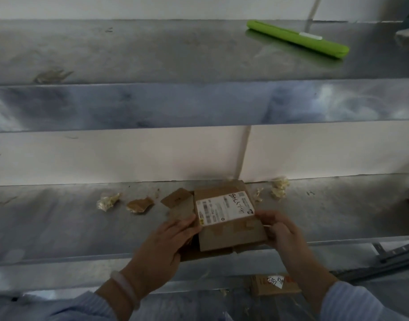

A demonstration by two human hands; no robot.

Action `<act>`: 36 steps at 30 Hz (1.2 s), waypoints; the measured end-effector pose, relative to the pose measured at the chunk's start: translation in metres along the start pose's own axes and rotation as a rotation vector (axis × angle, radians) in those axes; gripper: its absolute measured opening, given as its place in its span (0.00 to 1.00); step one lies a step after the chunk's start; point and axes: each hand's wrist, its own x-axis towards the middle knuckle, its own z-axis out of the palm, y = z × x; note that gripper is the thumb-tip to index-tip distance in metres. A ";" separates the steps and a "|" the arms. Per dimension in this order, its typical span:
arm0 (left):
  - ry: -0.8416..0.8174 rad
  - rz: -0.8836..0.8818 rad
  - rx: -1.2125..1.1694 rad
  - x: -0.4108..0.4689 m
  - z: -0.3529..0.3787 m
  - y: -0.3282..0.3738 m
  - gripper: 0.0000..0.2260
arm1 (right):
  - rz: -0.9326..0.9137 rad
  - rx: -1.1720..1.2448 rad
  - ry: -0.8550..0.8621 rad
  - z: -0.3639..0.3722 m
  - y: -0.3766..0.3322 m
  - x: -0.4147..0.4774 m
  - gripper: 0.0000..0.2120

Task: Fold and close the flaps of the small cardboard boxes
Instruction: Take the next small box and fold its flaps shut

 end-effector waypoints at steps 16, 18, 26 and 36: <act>-0.125 -0.136 0.340 0.054 0.039 -0.025 0.39 | -0.126 -1.387 -0.196 0.006 0.005 0.027 0.35; -0.160 -0.141 0.320 0.056 0.039 -0.028 0.42 | -0.211 -1.458 -0.197 0.014 0.002 0.029 0.32; -0.056 -0.197 0.254 0.022 0.040 -0.030 0.36 | -0.482 -1.242 -0.264 0.042 0.022 0.023 0.30; -0.147 -0.232 0.315 0.034 0.047 -0.030 0.41 | -0.541 -1.376 -0.295 0.045 0.053 0.044 0.39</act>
